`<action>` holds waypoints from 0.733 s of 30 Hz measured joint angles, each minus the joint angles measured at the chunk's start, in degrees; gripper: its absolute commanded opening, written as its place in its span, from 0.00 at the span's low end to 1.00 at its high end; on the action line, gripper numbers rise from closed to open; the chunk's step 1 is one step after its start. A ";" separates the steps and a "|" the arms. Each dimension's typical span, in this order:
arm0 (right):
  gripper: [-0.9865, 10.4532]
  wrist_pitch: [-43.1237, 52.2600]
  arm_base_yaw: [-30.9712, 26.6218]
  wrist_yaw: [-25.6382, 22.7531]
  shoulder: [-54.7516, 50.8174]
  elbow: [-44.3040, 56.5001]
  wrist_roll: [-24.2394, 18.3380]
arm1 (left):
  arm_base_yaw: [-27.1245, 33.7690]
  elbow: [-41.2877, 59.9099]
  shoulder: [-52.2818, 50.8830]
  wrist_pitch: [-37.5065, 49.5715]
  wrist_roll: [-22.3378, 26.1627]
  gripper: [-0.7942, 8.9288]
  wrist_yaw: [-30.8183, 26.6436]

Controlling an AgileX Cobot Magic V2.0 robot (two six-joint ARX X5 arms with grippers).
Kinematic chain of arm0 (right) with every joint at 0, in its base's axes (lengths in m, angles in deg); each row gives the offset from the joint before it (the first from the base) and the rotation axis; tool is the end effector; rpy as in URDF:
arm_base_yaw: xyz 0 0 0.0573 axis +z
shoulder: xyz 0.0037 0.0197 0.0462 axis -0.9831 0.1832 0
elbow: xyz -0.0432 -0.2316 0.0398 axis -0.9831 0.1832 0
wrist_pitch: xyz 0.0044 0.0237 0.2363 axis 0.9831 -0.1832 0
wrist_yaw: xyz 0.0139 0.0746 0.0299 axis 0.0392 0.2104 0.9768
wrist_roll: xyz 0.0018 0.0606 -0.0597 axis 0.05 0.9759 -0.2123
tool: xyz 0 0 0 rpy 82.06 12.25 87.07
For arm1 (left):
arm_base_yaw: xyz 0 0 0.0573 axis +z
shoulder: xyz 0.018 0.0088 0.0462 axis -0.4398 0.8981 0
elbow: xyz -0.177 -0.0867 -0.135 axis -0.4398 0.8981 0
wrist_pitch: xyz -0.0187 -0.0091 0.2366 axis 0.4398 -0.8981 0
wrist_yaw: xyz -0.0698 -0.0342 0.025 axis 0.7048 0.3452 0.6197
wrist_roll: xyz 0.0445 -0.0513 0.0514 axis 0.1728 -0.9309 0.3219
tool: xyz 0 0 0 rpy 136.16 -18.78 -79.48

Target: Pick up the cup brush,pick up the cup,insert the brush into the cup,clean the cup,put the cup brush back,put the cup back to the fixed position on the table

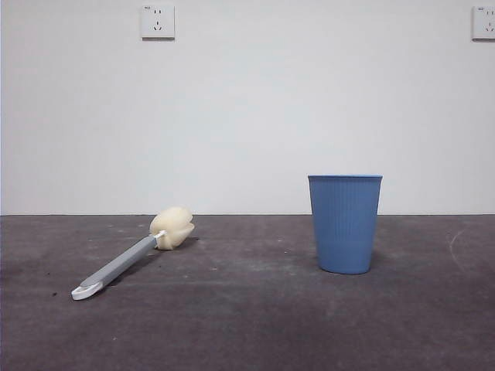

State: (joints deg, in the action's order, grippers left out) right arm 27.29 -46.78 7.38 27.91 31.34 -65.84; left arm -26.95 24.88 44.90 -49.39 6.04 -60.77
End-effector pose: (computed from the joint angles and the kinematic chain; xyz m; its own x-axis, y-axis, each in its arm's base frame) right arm 0.1113 0.0933 0.2531 0.4440 0.5888 -0.6754 -0.5060 0.7869 0.3534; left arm 0.1376 -0.0083 0.2704 0.9821 -0.1021 0.1580 0.0681 0.9759 0.2073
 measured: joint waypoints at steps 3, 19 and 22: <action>0.09 0.00 0.00 0.00 0.00 0.02 0.00 | 0.11 7.43 -2.40 3.76 -2.91 0.08 -0.13; 0.09 -0.02 0.00 0.00 0.04 0.00 0.00 | 0.81 20.11 -10.21 -8.81 -13.07 0.08 -2.51; 0.09 -0.02 0.00 0.00 0.04 0.00 0.00 | 0.81 20.09 -10.03 -9.09 -14.36 0.08 -2.27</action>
State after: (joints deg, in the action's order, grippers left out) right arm 27.27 -46.78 7.38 27.95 31.34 -65.84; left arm -26.15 44.97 34.87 -58.48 -8.32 -63.04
